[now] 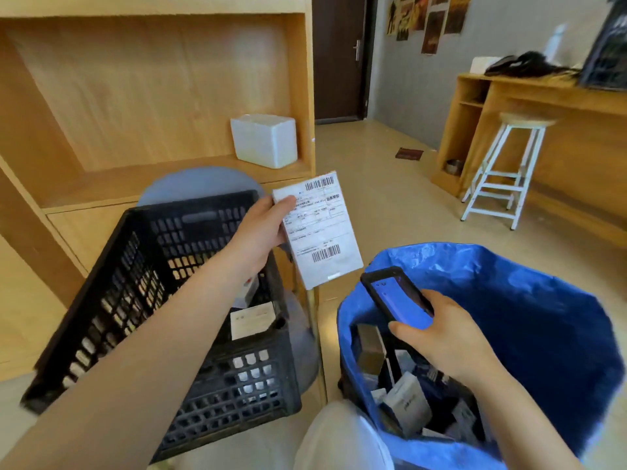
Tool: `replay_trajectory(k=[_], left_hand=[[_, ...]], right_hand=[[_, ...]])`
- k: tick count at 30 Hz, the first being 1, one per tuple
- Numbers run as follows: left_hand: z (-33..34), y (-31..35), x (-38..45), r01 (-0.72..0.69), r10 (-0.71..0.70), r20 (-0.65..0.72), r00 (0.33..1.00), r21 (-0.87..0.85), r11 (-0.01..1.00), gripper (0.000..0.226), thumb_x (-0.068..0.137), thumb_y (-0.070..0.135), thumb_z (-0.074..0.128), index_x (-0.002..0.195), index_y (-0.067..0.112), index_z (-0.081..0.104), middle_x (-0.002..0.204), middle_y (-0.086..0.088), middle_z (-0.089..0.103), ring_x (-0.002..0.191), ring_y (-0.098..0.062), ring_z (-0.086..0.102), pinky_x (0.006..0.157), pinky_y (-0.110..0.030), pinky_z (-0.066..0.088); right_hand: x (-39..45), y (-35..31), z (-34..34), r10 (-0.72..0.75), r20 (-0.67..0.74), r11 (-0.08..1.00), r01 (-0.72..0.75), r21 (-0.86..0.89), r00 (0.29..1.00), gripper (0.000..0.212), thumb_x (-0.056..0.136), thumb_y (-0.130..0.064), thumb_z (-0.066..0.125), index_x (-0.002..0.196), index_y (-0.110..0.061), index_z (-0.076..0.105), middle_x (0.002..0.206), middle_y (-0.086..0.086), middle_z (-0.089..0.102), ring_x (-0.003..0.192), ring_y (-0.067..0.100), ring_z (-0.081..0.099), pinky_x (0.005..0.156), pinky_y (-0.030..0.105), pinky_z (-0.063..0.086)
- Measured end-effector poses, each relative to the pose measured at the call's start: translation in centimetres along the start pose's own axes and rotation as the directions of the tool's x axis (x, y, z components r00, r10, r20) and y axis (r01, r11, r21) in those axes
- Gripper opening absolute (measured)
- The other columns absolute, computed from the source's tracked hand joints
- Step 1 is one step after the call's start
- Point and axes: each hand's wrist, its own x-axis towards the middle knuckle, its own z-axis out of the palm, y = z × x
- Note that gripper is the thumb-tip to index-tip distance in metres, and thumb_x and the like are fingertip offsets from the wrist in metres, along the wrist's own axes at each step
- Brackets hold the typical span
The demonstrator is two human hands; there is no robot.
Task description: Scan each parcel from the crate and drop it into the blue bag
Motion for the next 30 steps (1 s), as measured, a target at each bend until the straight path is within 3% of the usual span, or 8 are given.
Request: replay_trajectory(k=[3, 6, 12, 14, 16, 20, 25, 30], left_hand=[[5.4, -4.1, 1.1, 0.151, -0.157, 0.095, 0.983, 0.063, 0.986, 0.025, 0.098, 0.028, 0.055, 0.12, 0.015, 0.06, 0.113, -0.007, 0.072, 0.107, -0.024, 0.068, 0.09, -0.041, 0.055], [9.7, -8.3, 1.7, 0.277, -0.29, 0.153, 0.945, 0.101, 0.956, 0.014, 0.097, 0.025, 0.054, 0.107, 0.022, 0.063, 0.107, -0.001, 0.073, 0.102, -0.018, 0.068, 0.078, -0.033, 0.054], [15.8, -17.2, 2.5, 0.389, -0.423, 0.098, 0.901, 0.25, 0.887, 0.013, 0.09, 0.018, 0.055, 0.103, 0.016, 0.053, 0.102, -0.007, 0.067, 0.09, -0.021, 0.065, 0.079, -0.037, 0.057], [16.7, -20.4, 2.7, 0.34, -0.414, 0.095, 0.905, 0.421, 0.841, 0.009, 0.088, 0.019, 0.053, 0.095, 0.018, 0.047, 0.088, -0.003, 0.057, 0.076, -0.019, 0.057, 0.067, -0.031, 0.05], [17.2, -23.4, 2.9, 0.24, -0.398, 0.131, 0.908, 0.615, 0.751, 0.012, 0.089, 0.019, 0.052, 0.1, 0.017, 0.047, 0.083, -0.001, 0.056, 0.069, -0.017, 0.053, 0.058, -0.03, 0.04], [17.2, -28.2, 3.5, 0.026, -0.422, 0.22, 0.88, 0.863, 0.504, 0.028, 0.088, 0.02, 0.057, 0.113, 0.017, 0.046, 0.1, -0.006, 0.061, 0.088, -0.026, 0.06, 0.067, -0.04, 0.046], [17.0, -32.9, 3.6, -0.201, -0.506, 0.275, 0.818, 0.96, 0.197, 0.036, 0.088, 0.006, 0.053, 0.122, 0.006, 0.044, 0.116, -0.015, 0.058, 0.099, -0.032, 0.06, 0.07, -0.039, 0.045], [16.8, -35.7, 1.5, -0.403, -0.631, 0.307, 0.712, 0.915, -0.009, 0.046, 0.087, 0.003, 0.054, 0.131, 0.009, 0.042, 0.125, -0.012, 0.057, 0.113, -0.031, 0.058, 0.082, -0.041, 0.048]], right_hand=[[0.1, 4.9, -1.2, 0.133, -0.043, 0.988, -0.135, -0.07, 0.99, 0.04, 0.07, -0.051, 0.077, 0.098, -0.031, 0.056, 0.095, -0.008, 0.06, 0.081, 0.011, 0.059, 0.067, 0.033, 0.046], [-0.5, 9.4, -1.9, 0.248, -0.051, 0.964, -0.251, -0.09, 0.968, 0.041, 0.071, -0.051, 0.077, 0.098, -0.029, 0.056, 0.094, -0.007, 0.06, 0.079, 0.011, 0.059, 0.066, 0.035, 0.047], [-1.0, 15.8, -1.2, 0.437, -0.047, 0.891, -0.439, -0.118, 0.898, 0.044, 0.071, -0.052, 0.076, 0.099, -0.025, 0.056, 0.092, -0.008, 0.06, 0.076, 0.011, 0.06, 0.068, 0.037, 0.051], [-0.7, 16.9, -0.6, 0.469, -0.03, 0.876, -0.47, -0.108, 0.882, 0.043, 0.071, -0.052, 0.074, 0.1, -0.027, 0.055, 0.093, -0.01, 0.06, 0.078, 0.011, 0.06, 0.071, 0.037, 0.053], [-0.5, 17.6, 0.1, 0.485, -0.008, 0.87, -0.484, -0.091, 0.874, 0.047, 0.069, -0.053, 0.073, 0.106, -0.031, 0.054, 0.095, -0.013, 0.061, 0.082, 0.012, 0.061, 0.073, 0.037, 0.054], [-0.1, 18.5, 1.6, 0.507, 0.042, 0.858, -0.499, -0.12, 0.861, 0.061, 0.06, -0.064, 0.064, 0.11, -0.031, 0.053, 0.099, -0.01, 0.061, 0.086, 0.014, 0.061, 0.076, 0.039, 0.056], [0.2, 19.0, 3.2, 0.506, 0.095, 0.859, -0.491, -0.143, 0.858, 0.06, 0.071, -0.057, 0.072, 0.119, -0.027, 0.051, 0.105, -0.009, 0.057, 0.088, 0.014, 0.059, 0.073, 0.032, 0.051], [0.4, 19.0, 4.4, 0.5, 0.118, 0.863, -0.482, -0.154, 0.858, 0.059, 0.072, -0.057, 0.073, 0.118, -0.028, 0.049, 0.109, -0.008, 0.057, 0.09, 0.015, 0.058, 0.073, 0.031, 0.049]])
